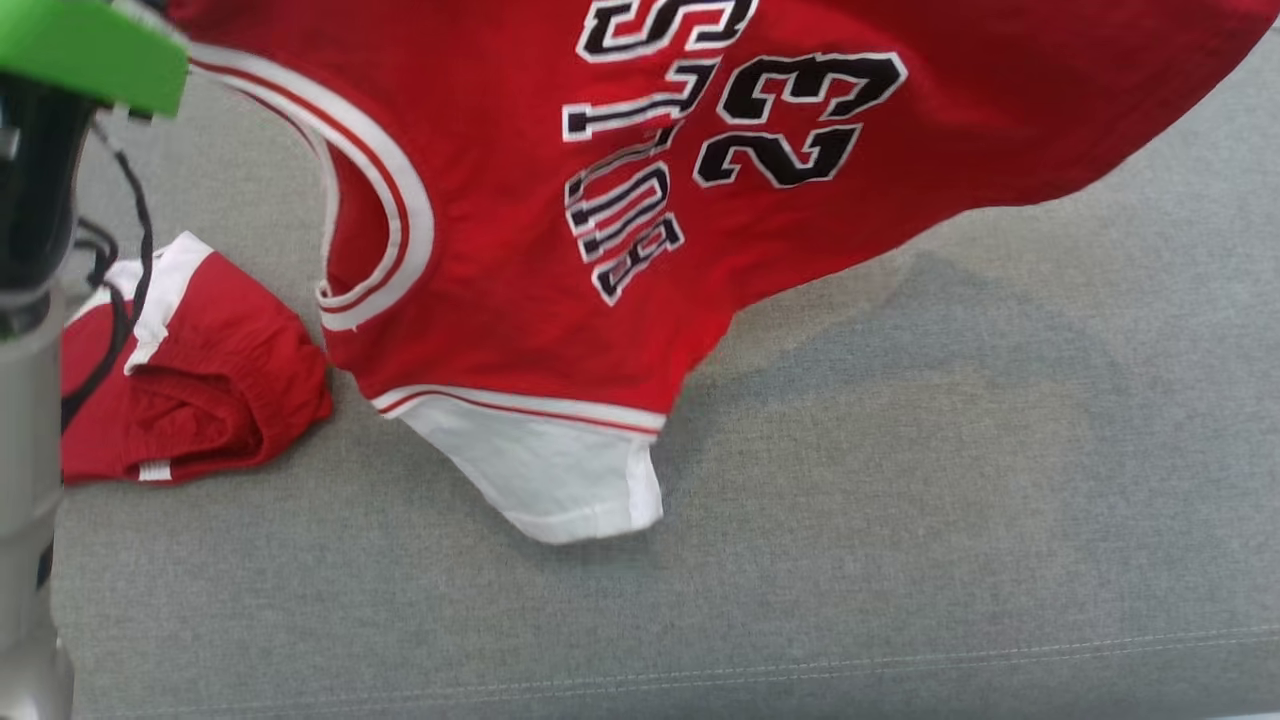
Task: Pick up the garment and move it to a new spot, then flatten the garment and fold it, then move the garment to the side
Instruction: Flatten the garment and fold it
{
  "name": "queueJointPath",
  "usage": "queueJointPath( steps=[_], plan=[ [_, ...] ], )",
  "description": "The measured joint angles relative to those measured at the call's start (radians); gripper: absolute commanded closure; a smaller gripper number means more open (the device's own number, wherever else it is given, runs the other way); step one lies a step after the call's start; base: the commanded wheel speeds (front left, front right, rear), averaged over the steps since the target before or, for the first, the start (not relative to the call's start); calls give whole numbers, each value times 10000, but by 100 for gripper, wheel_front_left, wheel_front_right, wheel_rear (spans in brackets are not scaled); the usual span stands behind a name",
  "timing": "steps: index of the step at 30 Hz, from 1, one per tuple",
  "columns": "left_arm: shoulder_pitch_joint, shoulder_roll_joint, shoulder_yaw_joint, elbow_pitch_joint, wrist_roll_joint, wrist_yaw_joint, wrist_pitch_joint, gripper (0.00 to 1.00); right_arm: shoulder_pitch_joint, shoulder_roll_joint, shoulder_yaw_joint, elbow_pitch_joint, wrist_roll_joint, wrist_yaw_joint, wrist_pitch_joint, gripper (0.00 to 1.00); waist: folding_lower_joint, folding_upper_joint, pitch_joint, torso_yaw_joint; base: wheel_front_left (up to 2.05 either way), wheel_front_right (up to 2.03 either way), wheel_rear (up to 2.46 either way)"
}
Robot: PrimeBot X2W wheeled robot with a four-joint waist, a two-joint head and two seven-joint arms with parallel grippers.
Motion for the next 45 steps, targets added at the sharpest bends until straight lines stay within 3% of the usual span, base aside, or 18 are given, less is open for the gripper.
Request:
queueJointPath(
  steps=[6, 10, 15, 21, 29, 34, 40, 45],
  plan=[
    [-1662, -334, -349, 2113, 61, -215, 132, 100, -1788, 61, 809, 1365, -314, 0, -82, 100, 0, 0, 485, 33, 0, 0, 0],
    [-3173, -596, -614, 3804, 546, -309, -247, 100, -3485, 368, 1336, 2796, -752, 0, -721, 100, 1, 0, 979, 14, 0, 0, 0],
    [-4618, -759, -853, 6011, 1432, -232, -1524, 100, -5312, 857, 1927, 4769, -1494, 0, -1939, 100, 1, 0, 1610, 4, 0, 0, 0],
    [-6203, -1022, -961, 7879, 2057, -107, -3480, 100, -7478, 1396, 1877, 6947, -2732, 4, -3440, 100, 1, 0, 2366, -1, 0, 0, 0],
    [-6712, -1737, -1018, 9465, 2104, -255, -5195, 100, -8262, 1931, 2558, 8541, -3267, 4, -3766, 100, 2, 0, 3521, 33, 0, 0, 0],
    [-5996, -2238, -527, 9342, 1590, -458, -5421, 100, -7590, 1494, 3591, 8339, -2564, 4, -3843, 100, 3, 0, 4162, 127, 0, 0, 0],
    [-3204, -2706, 765, 6719, 1312, -550, -5451, 100, -5864, 788, 4807, 6962, -861, 2, -3887, 100, 2, 0, 4562, 312, 0, 0, 0],
    [-112, -3020, 1206, 4589, 1430, -617, -5451, 100, -3990, 261, 4955, 5455, 385, 2, -3898, 100, 1, 0, 4323, 333, 0, 0, 0]
  ],
)
